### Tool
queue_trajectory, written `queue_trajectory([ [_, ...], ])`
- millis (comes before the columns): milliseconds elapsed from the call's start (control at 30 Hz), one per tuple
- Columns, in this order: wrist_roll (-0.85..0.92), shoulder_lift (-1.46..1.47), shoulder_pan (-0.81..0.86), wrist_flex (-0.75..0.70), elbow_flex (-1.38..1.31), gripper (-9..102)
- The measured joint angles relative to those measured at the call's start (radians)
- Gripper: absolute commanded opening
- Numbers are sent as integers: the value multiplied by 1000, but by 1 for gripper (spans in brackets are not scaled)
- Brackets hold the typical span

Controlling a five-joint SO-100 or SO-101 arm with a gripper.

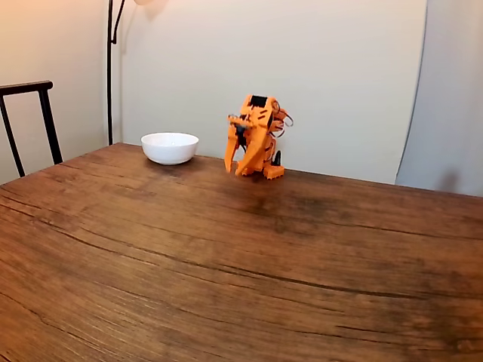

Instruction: Grasp the cube and drop it in the bowl

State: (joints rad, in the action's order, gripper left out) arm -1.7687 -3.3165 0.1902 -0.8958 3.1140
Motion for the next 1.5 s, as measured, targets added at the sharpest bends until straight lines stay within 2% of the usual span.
queue_trajectory([
  [233,40,0,8,-11,2,5],
  [467,43,-2,8,-202,2,5],
  [800,43,-18,8,-396,0,5],
  [1500,40,-18,8,-402,-2,5],
])
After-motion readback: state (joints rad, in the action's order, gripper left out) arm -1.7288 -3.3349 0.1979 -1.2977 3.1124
